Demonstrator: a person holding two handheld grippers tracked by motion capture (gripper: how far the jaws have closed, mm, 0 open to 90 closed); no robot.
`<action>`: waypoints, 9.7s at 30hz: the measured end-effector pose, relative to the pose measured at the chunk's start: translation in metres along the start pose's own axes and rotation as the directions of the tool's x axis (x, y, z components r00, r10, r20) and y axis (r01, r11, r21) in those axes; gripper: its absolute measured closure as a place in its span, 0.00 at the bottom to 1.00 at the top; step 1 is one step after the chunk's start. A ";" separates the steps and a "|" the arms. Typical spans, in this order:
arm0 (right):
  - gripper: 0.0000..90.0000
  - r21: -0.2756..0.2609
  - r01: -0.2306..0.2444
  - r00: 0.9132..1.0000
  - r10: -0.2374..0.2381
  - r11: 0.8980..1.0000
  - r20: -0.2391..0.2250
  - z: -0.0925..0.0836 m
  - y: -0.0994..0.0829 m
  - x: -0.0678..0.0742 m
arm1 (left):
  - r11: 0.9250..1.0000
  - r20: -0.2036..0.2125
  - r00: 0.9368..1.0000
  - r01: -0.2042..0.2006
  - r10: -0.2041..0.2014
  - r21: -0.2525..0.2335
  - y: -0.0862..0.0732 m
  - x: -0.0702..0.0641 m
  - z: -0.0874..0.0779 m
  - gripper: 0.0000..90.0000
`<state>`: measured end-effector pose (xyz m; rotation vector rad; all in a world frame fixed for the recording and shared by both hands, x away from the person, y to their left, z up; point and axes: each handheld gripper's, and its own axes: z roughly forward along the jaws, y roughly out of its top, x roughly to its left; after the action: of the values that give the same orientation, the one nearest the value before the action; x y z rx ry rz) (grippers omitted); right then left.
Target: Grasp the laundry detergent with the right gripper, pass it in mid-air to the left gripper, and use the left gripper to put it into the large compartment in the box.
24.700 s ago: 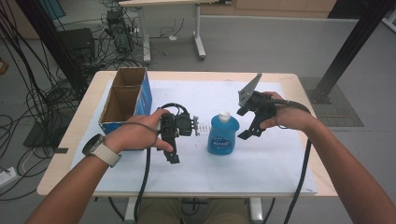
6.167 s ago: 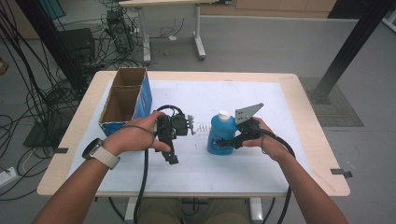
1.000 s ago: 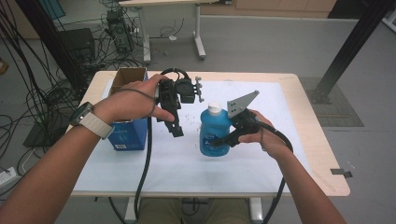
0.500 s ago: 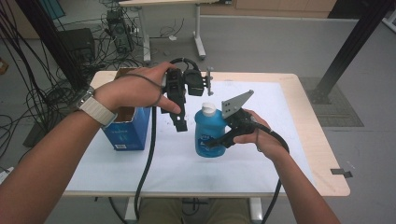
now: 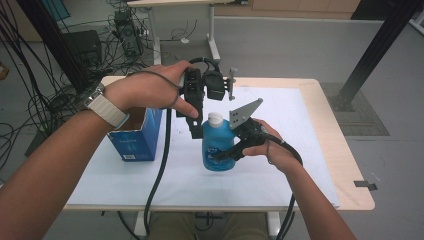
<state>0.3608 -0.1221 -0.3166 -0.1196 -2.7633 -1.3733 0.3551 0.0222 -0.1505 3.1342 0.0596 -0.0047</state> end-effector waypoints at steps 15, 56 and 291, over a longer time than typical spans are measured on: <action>0.48 0.006 0.020 1.000 -0.020 1.000 -0.014 0.008 0.010 -0.001 | 1.000 0.006 1.000 0.002 -0.002 -0.001 0.005 0.003 0.000 0.10; 0.48 0.010 0.022 0.999 -0.022 1.000 -0.028 0.012 0.020 -0.003 | 0.998 0.011 1.000 0.006 -0.006 -0.067 0.005 0.013 0.008 0.11; 0.48 -0.023 0.054 0.998 -0.054 0.998 -0.021 0.003 0.038 0.005 | 0.989 0.053 0.998 -0.020 0.028 -0.146 -0.001 0.008 0.036 0.42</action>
<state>0.3594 -0.0965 -0.2880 -0.0313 -2.7535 -1.4104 0.3629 0.0227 -0.1869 2.9870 0.0201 -0.0823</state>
